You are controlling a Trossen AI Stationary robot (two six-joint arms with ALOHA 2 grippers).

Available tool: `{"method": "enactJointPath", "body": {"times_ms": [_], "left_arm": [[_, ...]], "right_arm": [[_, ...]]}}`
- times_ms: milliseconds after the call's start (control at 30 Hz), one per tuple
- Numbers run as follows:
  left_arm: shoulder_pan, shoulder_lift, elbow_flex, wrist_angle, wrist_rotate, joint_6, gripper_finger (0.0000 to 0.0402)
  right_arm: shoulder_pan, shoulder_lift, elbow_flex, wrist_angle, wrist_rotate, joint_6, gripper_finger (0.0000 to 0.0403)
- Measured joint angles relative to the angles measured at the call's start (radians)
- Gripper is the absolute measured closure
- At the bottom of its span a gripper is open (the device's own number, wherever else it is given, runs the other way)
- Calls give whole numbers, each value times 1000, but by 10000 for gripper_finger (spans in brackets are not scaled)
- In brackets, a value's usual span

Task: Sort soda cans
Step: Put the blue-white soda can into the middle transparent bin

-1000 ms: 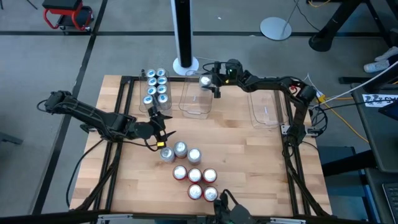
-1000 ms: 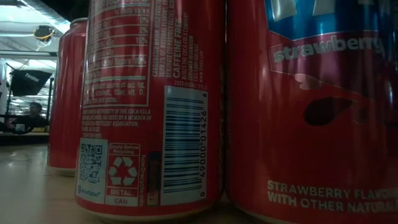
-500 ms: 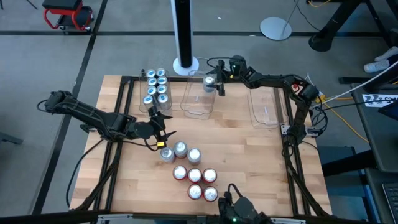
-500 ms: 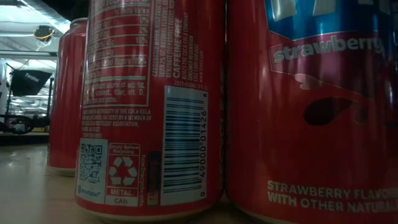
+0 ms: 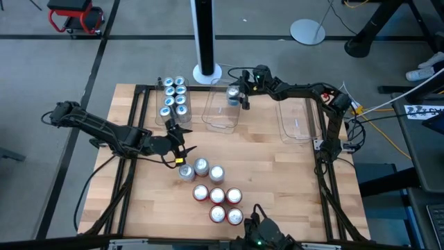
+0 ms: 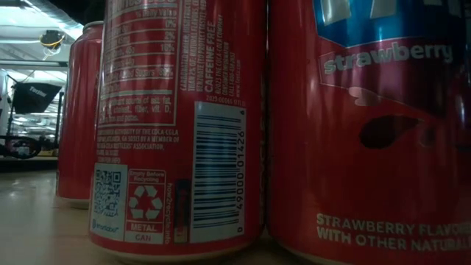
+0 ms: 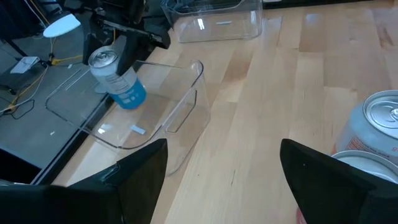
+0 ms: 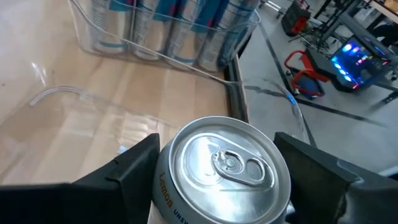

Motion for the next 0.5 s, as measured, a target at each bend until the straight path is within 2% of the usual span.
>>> {"method": "enactJointPath", "body": {"times_ms": [267,500], "left_arm": [[0,0,0,0,0,0,101],[0,0,0,0,0,-2,101]], "right_arm": [[-1,-1,1,-24,109,-24,53],[-1,-21,1,-10,114,-48,29]]}}
